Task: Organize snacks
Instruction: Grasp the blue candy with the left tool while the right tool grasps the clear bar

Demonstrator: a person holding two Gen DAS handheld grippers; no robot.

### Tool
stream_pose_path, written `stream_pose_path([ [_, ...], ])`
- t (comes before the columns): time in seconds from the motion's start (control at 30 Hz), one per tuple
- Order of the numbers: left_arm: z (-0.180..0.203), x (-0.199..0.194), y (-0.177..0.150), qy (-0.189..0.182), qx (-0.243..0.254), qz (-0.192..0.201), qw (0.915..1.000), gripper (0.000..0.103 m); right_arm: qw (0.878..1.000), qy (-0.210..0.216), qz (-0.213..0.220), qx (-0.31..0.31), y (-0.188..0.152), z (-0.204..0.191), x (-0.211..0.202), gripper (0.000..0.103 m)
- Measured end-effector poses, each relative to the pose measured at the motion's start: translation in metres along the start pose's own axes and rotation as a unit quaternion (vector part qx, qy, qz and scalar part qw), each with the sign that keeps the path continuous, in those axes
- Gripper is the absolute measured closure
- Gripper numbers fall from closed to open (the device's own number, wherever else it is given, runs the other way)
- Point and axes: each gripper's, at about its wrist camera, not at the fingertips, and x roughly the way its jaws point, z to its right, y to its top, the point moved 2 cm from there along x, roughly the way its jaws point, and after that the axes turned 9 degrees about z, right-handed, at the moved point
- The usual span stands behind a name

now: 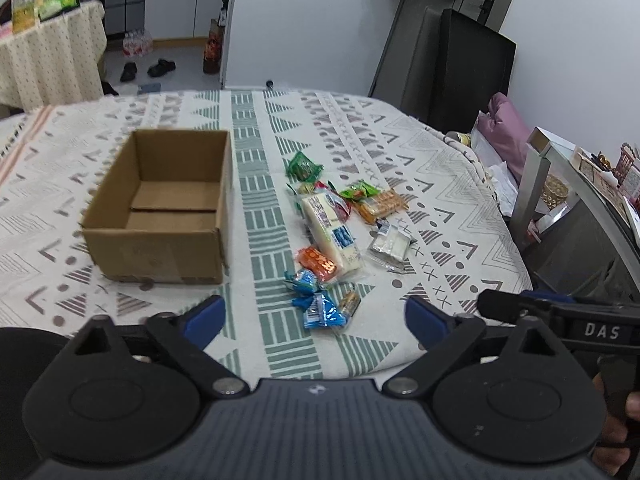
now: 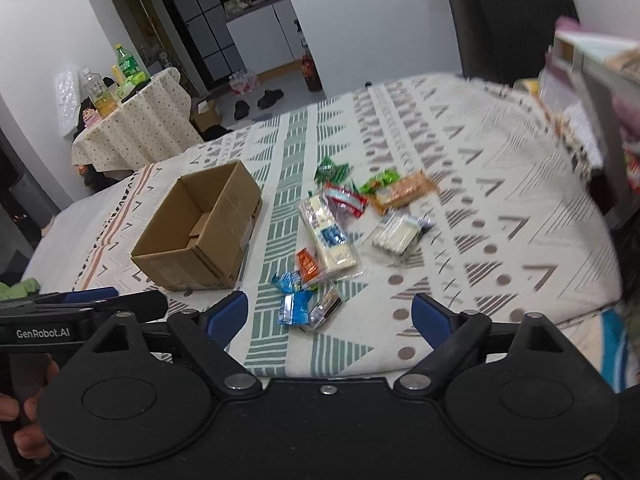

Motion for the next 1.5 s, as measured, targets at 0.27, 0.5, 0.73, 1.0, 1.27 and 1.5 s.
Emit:
stream_pose_path([
  [0.27, -0.004, 0.045, -0.007, -0.006, -0.023, -0.034, 0.9991, 0.028, 0.999, 0.005, -0.038, 0.035, -0.009, 0.015, 0.04, 0.037],
  [0.5, -0.01, 0.082, -0.014, -0.003, -0.038, -0.056, 0.9977, 0.034, 0.996, 0.01, -0.055, 0.065, -0.012, 0.025, 0.072, 0.05],
  [0.73, -0.016, 0.121, -0.021, -0.002, -0.06, -0.08, 0.995, 0.042, 0.992, 0.012, -0.081, 0.101, -0.023, 0.036, 0.104, 0.059],
  [1.0, -0.017, 0.159, -0.034, -0.012, -0.088, -0.114, 0.9895, 0.043, 0.987, 0.02, -0.097, 0.127, -0.026, 0.044, 0.129, 0.059],
  [1.27, -0.026, 0.187, -0.043, -0.008, -0.132, -0.151, 0.9796, 0.068, 0.982, 0.023, -0.118, 0.146, -0.033, 0.048, 0.152, 0.059],
  [1.5, -0.034, 0.18, -0.042, -0.001, -0.136, -0.143, 0.9804, 0.07, 0.975, 0.034, -0.127, 0.182, -0.037, 0.05, 0.161, 0.059],
])
